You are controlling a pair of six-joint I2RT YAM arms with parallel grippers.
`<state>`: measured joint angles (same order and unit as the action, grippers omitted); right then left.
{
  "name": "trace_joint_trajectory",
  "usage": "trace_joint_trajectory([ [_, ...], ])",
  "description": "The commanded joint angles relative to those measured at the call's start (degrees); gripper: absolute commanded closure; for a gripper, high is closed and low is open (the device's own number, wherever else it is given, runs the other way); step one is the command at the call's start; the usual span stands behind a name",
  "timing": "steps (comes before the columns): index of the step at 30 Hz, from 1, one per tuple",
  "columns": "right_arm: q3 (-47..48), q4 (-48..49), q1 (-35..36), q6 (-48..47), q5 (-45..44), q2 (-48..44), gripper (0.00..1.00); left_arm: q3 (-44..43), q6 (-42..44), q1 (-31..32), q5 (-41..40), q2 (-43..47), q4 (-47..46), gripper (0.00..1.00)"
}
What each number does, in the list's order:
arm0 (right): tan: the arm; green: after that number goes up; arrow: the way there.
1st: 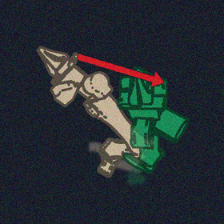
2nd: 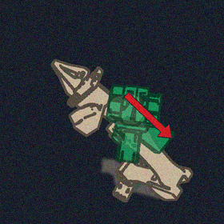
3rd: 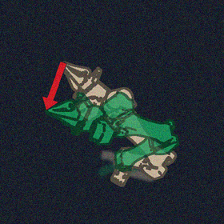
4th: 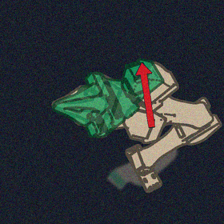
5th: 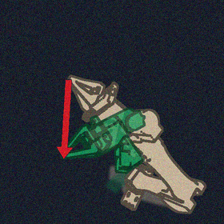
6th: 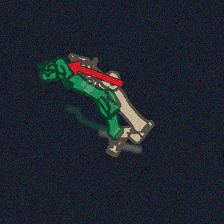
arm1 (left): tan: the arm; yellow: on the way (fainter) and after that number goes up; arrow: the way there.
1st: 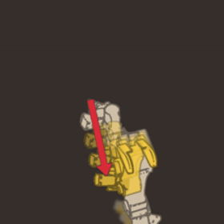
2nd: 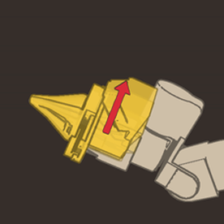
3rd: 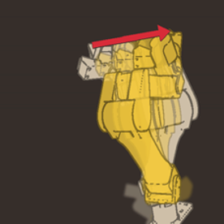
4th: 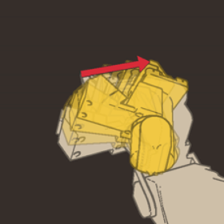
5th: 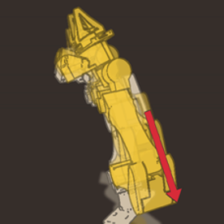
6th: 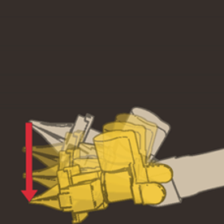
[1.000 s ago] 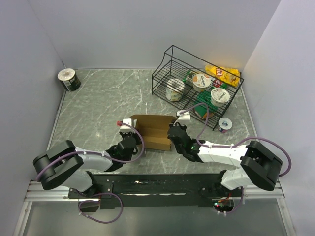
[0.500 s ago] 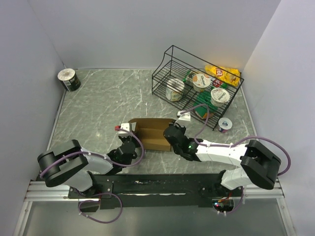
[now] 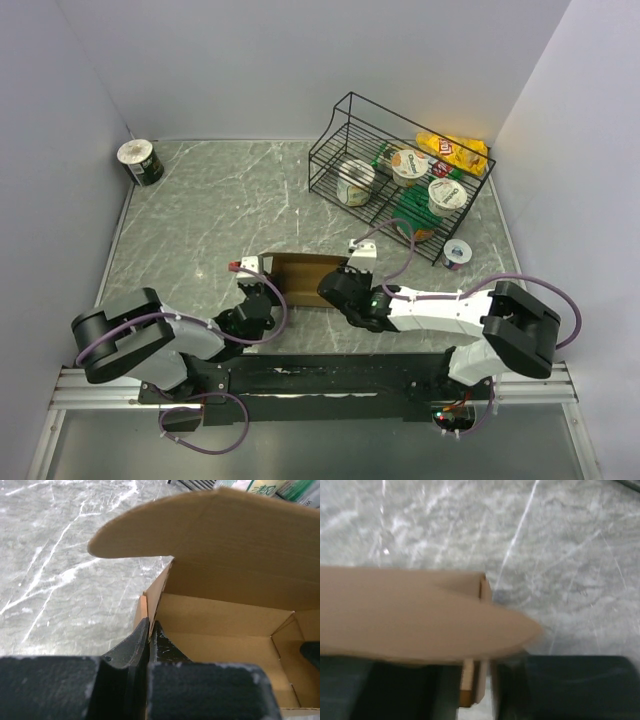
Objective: Fold the paper box
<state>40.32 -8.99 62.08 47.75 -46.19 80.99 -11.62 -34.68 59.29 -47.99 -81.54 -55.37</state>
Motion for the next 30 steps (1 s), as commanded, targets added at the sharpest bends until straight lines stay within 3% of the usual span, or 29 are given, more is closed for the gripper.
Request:
trace_joint_trajectory([
  [1, 0.56, -5.77, 1.37, 1.39, -3.46, -2.67, 0.56, 2.03, -2.76, 1.01, 0.71, 0.85, 6.42, 0.95],
  [3, 0.12, -6.56, 2.34, 0.51, -4.78, -5.74, 0.48, 2.30, -2.50, 1.01, 0.18, 1.29, 6.77, 0.95],
  [7, -0.50, -8.58, 4.53, -2.65, -7.24, -11.36, 0.18, 1.78, -0.49, 1.09, -0.44, 1.38, 7.03, 0.95],
  [10, -1.73, -9.55, 6.20, -4.23, -7.33, -15.50, 0.06, 0.90, 1.62, 1.53, -0.97, 0.86, 6.51, 0.95],
  [15, -7.96, -5.26, 7.35, -8.97, -2.68, -23.05, 0.02, -1.74, 5.31, 2.15, -2.55, -0.37, 7.82, 0.95],
  [21, -16.67, 10.21, 9.72, -25.75, 7.67, -38.23, 0.06, -5.17, 9.53, 2.76, -4.74, -3.36, 7.83, 0.95],
  [25, -16.32, 12.77, 9.81, -36.81, 12.60, -45.91, 0.08, -5.43, 11.73, 2.76, -4.75, -4.94, 6.51, 0.94],
  [30, -9.91, 12.33, 9.55, -44.83, 14.72, -44.97, 0.02, -5.70, 14.02, 2.85, -3.34, -6.09, 4.75, 0.94],
])
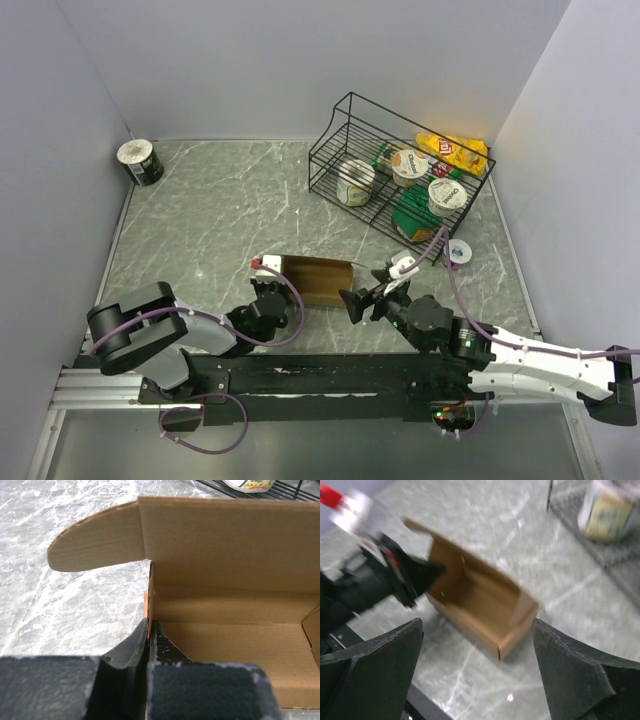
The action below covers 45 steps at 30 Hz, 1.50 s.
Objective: Fold the paper box
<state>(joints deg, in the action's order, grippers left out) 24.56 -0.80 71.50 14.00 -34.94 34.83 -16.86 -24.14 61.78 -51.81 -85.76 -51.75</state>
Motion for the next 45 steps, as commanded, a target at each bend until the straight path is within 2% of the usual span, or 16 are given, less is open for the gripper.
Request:
trace_joint_trajectory([
  [1, 7.07, 3.53, -0.22, -12.67, 3.30, 2.25, 0.00, -0.71, 3.75, 0.27, 0.57, -1.96, 1.03, 0.94],
  [3, 12.78, 1.07, -3.89, -12.07, 4.08, 6.54, 0.00, -0.71, 4.45, 0.45, 0.66, -2.57, 0.42, 0.94],
  [4, 15.06, -3.81, -5.92, -9.89, 5.22, 8.22, 0.00, -0.54, 4.71, 0.45, 0.66, -2.75, 0.24, 0.94],
  [7, 21.49, -6.23, -12.52, -4.70, 11.02, 13.76, 0.02, -0.45, 5.33, 0.62, 0.48, -3.10, -0.63, 0.94],
  [12, 22.47, 0.62, -13.41, -5.03, 11.64, 20.87, 0.04, -0.28, 5.51, 0.80, 0.75, -3.45, -1.25, 0.91],
  [17, 19.40, 8.78, -13.50, -6.53, 17.18, 25.90, 0.03, -0.19, 5.25, 1.06, 1.80, -3.19, -0.99, 0.87],
  [21, 15.62, 15.02, -14.11, -10.38, 22.18, 27.92, 0.03, 0.51, 4.90, 1.24, 3.29, -1.53, -1.16, 0.75],
  [26, 13.06, 17.58, -14.90, -13.47, 27.02, 28.54, 0.05, 2.27, 4.72, 1.24, 5.31, 2.25, -0.64, 0.63],
  [27, 12.97, 17.67, -15.69, -15.47, 27.64, 28.71, 0.05, 2.62, 4.89, 1.24, 5.67, 3.56, -0.81, 0.55],
  [29, 12.80, 18.02, -16.48, -16.28, 29.48, 29.15, 0.06, 3.59, 5.42, 1.24, 7.07, 4.71, -1.16, 0.50],
  [32, 12.89, 18.02, -17.98, -17.60, 30.72, 30.47, 0.12, 4.12, 6.56, 1.24, 8.39, 6.83, -0.90, 0.33],
  [35, 12.71, 18.20, -19.03, -18.48, 31.77, 31.26, 0.15, 4.73, 7.09, 1.33, 9.80, 8.50, -0.72, 0.26],
  [36, 12.71, 18.29, -19.30, -18.92, 32.30, 31.35, 0.19, 4.99, 7.18, 1.33, 10.32, 9.37, -0.64, 0.20],
  [41, 12.01, 18.90, -20.09, -19.62, 33.53, 31.79, 0.22, 6.22, 6.65, 1.33, 12.61, 12.97, 0.24, 0.02],
  [45, 12.01, 18.82, -20.26, -20.24, 34.23, 31.97, 0.24, 8.24, 6.21, 1.24, 14.36, 18.58, 2.17, 0.04],
])
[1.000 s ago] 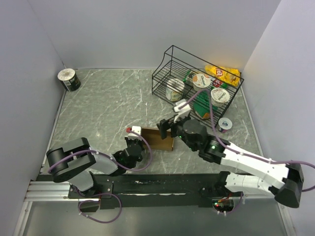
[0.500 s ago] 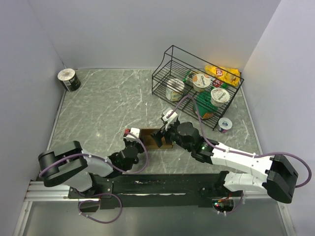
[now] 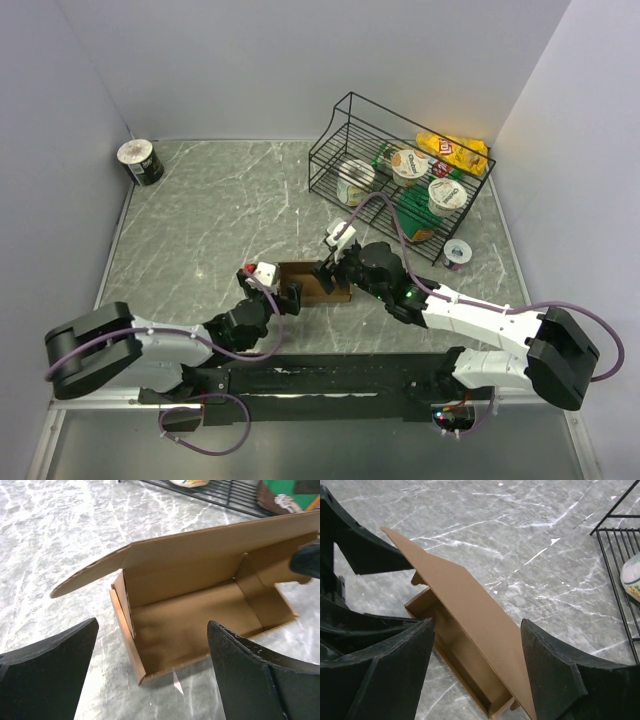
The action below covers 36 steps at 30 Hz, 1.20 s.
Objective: Fold the paper box
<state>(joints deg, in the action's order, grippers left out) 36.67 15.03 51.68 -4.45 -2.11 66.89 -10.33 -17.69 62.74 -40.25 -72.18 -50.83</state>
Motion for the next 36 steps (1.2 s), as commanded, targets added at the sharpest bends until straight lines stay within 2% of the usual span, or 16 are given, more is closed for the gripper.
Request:
trace_joint_trajectory([
  [1, -0.02, 2.90, -0.44, -1.97, 1.49, -0.18, 0.23, 2.06, -0.41, 0.28, 3.33, 6.25, 1.87, 0.04],
  [2, -0.01, 2.82, -0.44, -1.97, 1.67, -0.62, 0.22, 2.50, -1.11, 0.28, 3.51, 7.57, 2.74, 0.04],
  [5, 0.42, 1.50, -0.44, -2.32, 1.76, -1.76, 0.11, 3.91, -2.16, 0.37, 5.96, 13.45, 5.55, 0.04],
  [6, 0.51, 1.06, -0.53, -2.58, 1.76, -2.03, 0.05, 4.35, -2.34, 0.28, 6.93, 16.86, 8.44, 0.04],
  [8, 0.78, -0.08, -0.44, -2.41, 3.32, -3.34, 0.01, 4.61, -3.83, 0.28, 8.78, 20.83, 12.31, 0.04],
  [11, 1.83, -2.72, -0.53, -2.15, 4.13, -5.27, 0.00, 2.87, -8.38, 0.37, 7.04, 30.67, 24.16, 0.04],
  [14, 2.88, -4.56, -0.70, -1.09, 5.18, -7.21, 0.00, 0.84, -8.41, 0.37, 8.17, 42.69, 32.44, 0.04],
  [19, 7.70, -9.48, -1.14, 1.10, 4.66, -8.18, 0.00, -4.86, -7.10, 0.28, 6.51, 50.21, 41.58, 0.04],
  [22, 12.18, -13.78, -1.67, 3.91, 2.21, -6.52, 0.00, -14.34, -4.90, -2.08, 7.46, 45.40, 45.27, 0.04],
  [23, 13.59, -14.75, -2.19, 6.18, 0.46, -5.82, 0.00, -20.81, -4.98, -6.19, 9.38, 39.72, 49.12, 0.04],
  [24, 15.00, -17.46, -2.46, 7.51, -0.60, -5.03, 0.00, -23.83, -5.59, -9.01, 12.10, 36.62, 50.64, 0.04],
  [25, 17.54, -18.62, -2.55, 8.83, -3.14, -3.63, 0.00, -26.73, -6.99, -12.26, 21.17, 33.37, 52.74, 0.04],
  [26, 18.52, -19.33, -2.72, 11.10, -4.38, -3.09, 0.01, -31.63, -8.31, -17.95, 25.18, 27.59, 54.85, 0.04],
  [28, 19.58, -19.86, -2.73, 13.31, -7.37, -2.30, 0.01, -34.05, -11.03, -21.24, 32.38, 23.33, 53.91, 0.04],
  [32, 16.96, -16.44, -2.81, 19.72, -12.56, -1.42, 0.02, -34.76, -13.15, -24.06, 32.17, 16.83, 51.27, 0.04],
  [36, 13.36, -15.29, -2.90, 22.73, -16.08, 0.25, 0.03, -30.90, -15.17, -24.51, 31.55, 14.35, 48.81, 0.03],
])
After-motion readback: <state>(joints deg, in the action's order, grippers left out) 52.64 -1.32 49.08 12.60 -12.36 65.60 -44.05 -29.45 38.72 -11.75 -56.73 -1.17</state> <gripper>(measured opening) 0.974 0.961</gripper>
